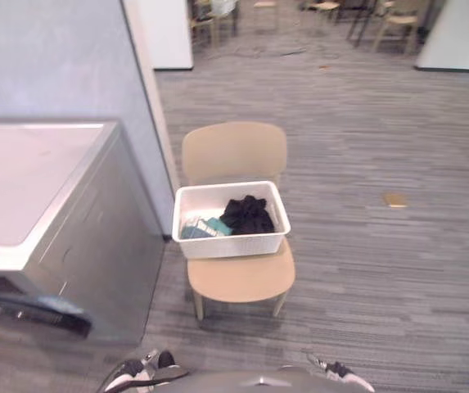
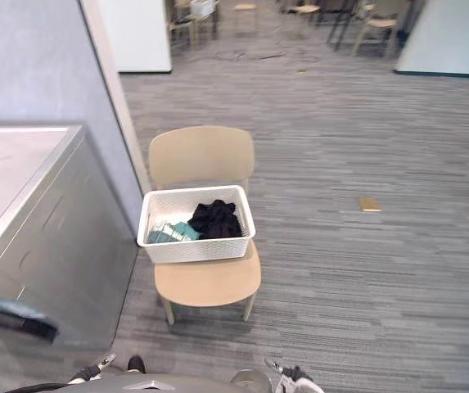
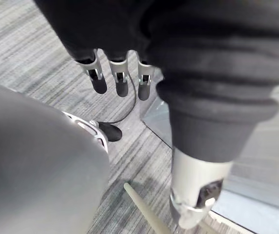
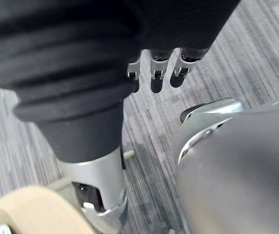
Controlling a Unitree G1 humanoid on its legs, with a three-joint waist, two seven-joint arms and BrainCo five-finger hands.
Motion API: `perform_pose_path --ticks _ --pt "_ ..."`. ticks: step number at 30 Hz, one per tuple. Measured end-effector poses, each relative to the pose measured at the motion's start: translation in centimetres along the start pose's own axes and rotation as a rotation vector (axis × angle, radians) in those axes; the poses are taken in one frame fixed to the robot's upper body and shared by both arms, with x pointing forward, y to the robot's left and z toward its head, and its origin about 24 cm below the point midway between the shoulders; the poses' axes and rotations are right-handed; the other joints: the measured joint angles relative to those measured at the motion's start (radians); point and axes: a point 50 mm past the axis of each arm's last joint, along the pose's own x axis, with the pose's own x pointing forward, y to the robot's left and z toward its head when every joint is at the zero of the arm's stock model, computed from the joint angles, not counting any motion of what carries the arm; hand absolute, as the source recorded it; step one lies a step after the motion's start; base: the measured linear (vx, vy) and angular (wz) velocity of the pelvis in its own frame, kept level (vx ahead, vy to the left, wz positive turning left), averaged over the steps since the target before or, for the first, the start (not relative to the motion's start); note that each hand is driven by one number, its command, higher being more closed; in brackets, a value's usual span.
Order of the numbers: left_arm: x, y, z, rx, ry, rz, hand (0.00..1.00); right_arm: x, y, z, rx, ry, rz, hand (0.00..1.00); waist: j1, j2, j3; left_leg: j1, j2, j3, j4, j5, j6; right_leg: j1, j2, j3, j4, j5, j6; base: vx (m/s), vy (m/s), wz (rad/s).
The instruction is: Pick up the laundry basket with both hands and put the clothes into the washing machine.
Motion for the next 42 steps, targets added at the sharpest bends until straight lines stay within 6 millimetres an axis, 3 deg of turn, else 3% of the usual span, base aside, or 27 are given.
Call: perform_pose_path --ticks 1,2,3,4,5,7,10,11,12,16,19,22,23,24,25,26,27,28,30,32,33,34,35,38,39,41,42 --pt "0.0 -0.3 0.0 0.000 -0.002 -0.009 0.00 0.1 0.0 1.1 -0.002 -0.033 0.000 0.00 -0.002 0.028 0.016 -0.026 0.003 -0.048 -0.029 0.031 0.045 -0.006 0.027 -0.013 0.012 -0.017 -0.032 -0.17 -0.123 1.19" --pt "0.0 -0.4 0.0 -0.007 0.001 -0.009 0.00 0.1 -0.3 2.1 0.004 -0.062 -0.007 0.00 -0.015 0.036 0.030 -0.027 0.003 -0.051 -0.080 -0.001 0.103 0.002 0.022 -0.054 -0.003 -0.010 -0.040 -0.20 -0.042 1.22" --pt "0.2 -0.3 0.8 -0.051 -0.004 -0.001 0.00 0.2 0.3 2.6 0.043 -0.075 -0.001 0.00 -0.009 -0.005 0.058 -0.097 -0.016 0.035 0.143 -0.122 0.124 0.000 -0.054 -0.103 0.000 0.019 -0.028 -0.24 -0.059 1.10" --pt "0.2 0.4 0.7 -0.047 -0.001 0.018 0.00 0.2 0.3 2.7 0.055 -0.086 -0.005 0.00 -0.006 -0.020 0.067 -0.160 -0.023 0.052 0.445 -0.170 0.129 0.013 -0.091 -0.118 -0.008 0.030 -0.028 -0.20 -0.028 0.82" --pt "0.2 1.1 0.0 -0.041 0.015 0.039 0.00 0.2 0.0 2.6 0.055 -0.085 -0.012 0.00 -0.009 -0.015 0.067 -0.157 -0.017 0.051 0.624 -0.239 0.104 0.037 -0.099 -0.132 -0.026 0.041 -0.029 -0.21 -0.062 0.60" --pt "-0.1 2.8 -2.2 -0.034 0.087 0.090 0.00 0.1 0.1 1.4 0.057 -0.052 -0.014 0.00 -0.019 -0.012 0.066 -0.039 0.020 0.041 0.750 -0.356 0.036 0.086 -0.098 -0.179 -0.062 0.061 -0.033 -0.18 0.039 0.55" --pt "-0.3 3.3 -3.8 -0.047 0.154 0.116 0.00 0.1 -0.1 -0.2 0.055 0.010 -0.023 0.00 -0.027 -0.008 0.061 0.081 0.104 0.025 0.609 -0.381 0.001 0.057 -0.088 -0.241 -0.063 0.087 -0.026 -0.11 0.157 0.81" --pt "-0.3 3.4 -3.7 -0.043 0.157 0.119 0.00 0.2 -0.1 0.0 0.056 0.019 -0.022 0.00 -0.025 0.002 0.053 0.122 0.072 0.016 0.444 -0.425 -0.073 0.028 -0.092 -0.262 -0.062 0.114 -0.012 -0.11 0.246 0.97" --pt "-0.2 3.6 -3.4 -0.026 0.151 0.123 0.00 0.3 -0.1 -0.4 0.064 0.045 -0.023 0.00 -0.036 -0.018 0.062 0.126 0.045 0.016 0.354 -0.443 -0.093 0.025 -0.106 -0.284 -0.079 0.141 -0.012 -0.13 0.275 1.04" --pt "-0.1 4.4 -2.6 0.059 0.127 0.127 0.00 0.2 0.8 -1.8 0.004 0.109 -0.003 0.00 -0.017 -0.061 0.054 0.145 -0.030 -0.035 0.279 -0.443 -0.094 0.112 -0.146 -0.307 -0.157 0.202 -0.015 -0.10 0.244 0.79" --pt "0.0 3.6 -1.5 0.108 0.072 0.088 0.00 0.1 1.1 -1.9 -0.043 0.112 0.009 0.00 -0.009 -0.065 0.052 0.141 -0.071 -0.081 0.274 -0.439 -0.087 0.168 -0.180 -0.351 -0.189 0.229 0.012 -0.12 0.127 0.57" --pt "0.2 2.8 -0.7 0.149 0.039 0.056 0.00 0.2 0.8 -1.6 -0.062 0.099 0.004 0.00 -0.016 -0.077 0.071 0.099 -0.142 -0.141 0.276 -0.433 -0.030 0.173 -0.262 -0.402 -0.132 0.240 0.023 -0.19 0.080 0.65" --pt "0.2 2.7 -0.7 0.163 0.037 0.052 0.00 0.2 0.6 -1.3 -0.060 0.090 0.000 0.00 -0.021 -0.084 0.084 0.096 -0.162 -0.161 0.270 -0.433 -0.023 0.172 -0.287 -0.399 -0.093 0.249 0.008 -0.19 0.114 1.16" --pt "0.1 2.6 -0.9 0.189 0.036 0.050 0.00 0.2 -0.3 -1.4 -0.030 0.083 -0.019 0.00 -0.032 -0.072 0.090 0.099 -0.194 -0.208 0.243 -0.416 0.004 0.156 -0.311 -0.330 -0.017 0.290 -0.146 -0.15 0.133 1.55" --pt "0.1 2.5 -0.9 0.210 0.034 0.046 0.00 0.0 -0.8 -2.1 -0.022 0.096 -0.026 0.00 -0.042 -0.077 0.088 0.117 -0.222 -0.229 0.218 -0.408 0.024 0.112 -0.308 -0.180 0.024 0.397 -0.282 -0.09 0.168 1.67" --pt "0.1 2.5 -0.7 0.214 0.024 0.046 0.00 -0.1 -0.8 -2.3 -0.021 0.097 -0.026 0.00 -0.048 -0.083 0.089 0.103 -0.241 -0.203 0.280 -0.421 0.044 0.094 -0.306 -0.092 0.059 0.463 -0.278 0.05 0.239 1.54" --pt "0.0 2.3 -1.0 0.217 0.021 0.043 0.00 -0.2 -1.2 -2.1 -0.001 0.062 -0.031 0.00 -0.049 -0.035 0.085 0.104 -0.220 -0.171 0.362 -0.479 0.095 0.033 -0.230 0.048 0.170 0.457 -0.174 0.17 0.292 0.94" --pt "0.1 3.2 -0.3 0.189 0.011 0.076 0.00 -0.3 -0.4 -2.0 0.021 0.045 -0.002 0.00 -0.015 -0.063 0.117 0.116 -0.228 -0.179 0.362 -0.502 0.111 -0.045 -0.158 0.155 0.336 0.274 -0.106 0.08 0.251 0.67" --pt "0.1 3.3 -0.1 0.189 0.008 0.079 0.00 -0.5 1.4 -2.6 0.085 0.054 0.043 0.00 -0.005 -0.111 0.124 0.113 -0.223 -0.208 0.332 -0.490 0.129 -0.139 -0.024 0.117 0.430 0.119 -0.112 -0.04 0.102 0.45" --pt "0.2 3.8 0.7 0.183 -0.009 0.092 0.00 -0.8 2.4 -3.6 0.132 0.083 0.064 0.00 -0.007 -0.156 0.122 0.143 -0.226 -0.209 0.214 -0.483 0.129 -0.186 0.042 -0.010 0.289 0.085 -0.112 0.12 0.016 0.73" --pt "0.2 3.5 1.1 0.148 -0.022 0.095 0.00 -1.0 2.4 -4.0 0.145 0.087 0.067 0.00 -0.024 -0.169 0.118 0.122 -0.244 -0.184 0.318 -0.506 0.103 -0.203 0.059 -0.086 0.137 0.084 -0.110 0.29 -0.030 0.70" --pt "0.2 2.9 0.8 0.138 -0.019 0.081 0.00 -0.8 1.8 -3.2 0.144 0.056 0.055 0.00 -0.023 -0.127 0.115 0.137 -0.208 -0.179 0.300 -0.528 0.107 -0.210 0.095 -0.120 0.083 0.087 -0.113 0.32 -0.046 0.63" --pt "0.1 3.2 1.0 0.123 -0.028 0.093 0.00 -0.9 2.0 -3.4 0.153 0.058 0.058 0.00 -0.011 -0.147 0.130 0.153 -0.237 -0.137 0.320 -0.516 0.112 -0.201 0.090 -0.109 -0.017 0.111 -0.123 0.25 -0.124 0.60" --pt "0.1 2.6 0.4 0.133 -0.016 0.082 0.00 -1.0 1.1 -3.5 0.155 0.051 0.040 0.00 -0.026 -0.109 0.106 0.170 -0.256 -0.205 0.326 -0.548 0.098 -0.207 0.110 -0.025 0.018 0.127 -0.142 0.28 -0.146 0.84" --pt "0.0 2.3 0.1 0.125 -0.008 0.075 0.00 -1.0 0.8 -3.7 0.159 0.051 0.031 0.00 -0.028 -0.101 0.090 0.184 -0.254 -0.237 0.335 -0.568 0.075 -0.195 0.130 -0.022 0.027 0.121 -0.186 0.34 -0.139 0.66" --pt "-0.2 1.2 -1.0 0.111 0.021 0.049 0.00 -0.9 -0.2 -2.4 0.152 0.006 0.013 0.00 -0.029 -0.022 0.048 0.158 -0.199 -0.253 0.409 -0.608 0.027 -0.177 0.177 -0.061 0.017 0.082 -0.204 0.34 -0.108 0.31" --pt "-0.2 0.8 -1.3 0.106 0.028 0.040 0.00 -0.9 -0.3 -2.1 0.151 -0.005 0.012 0.00 -0.033 -0.004 0.039 0.140 -0.182 -0.254 0.467 -0.623 0.007 -0.169 0.195 -0.068 0.013 0.072 -0.203 0.43 -0.096 -0.05"
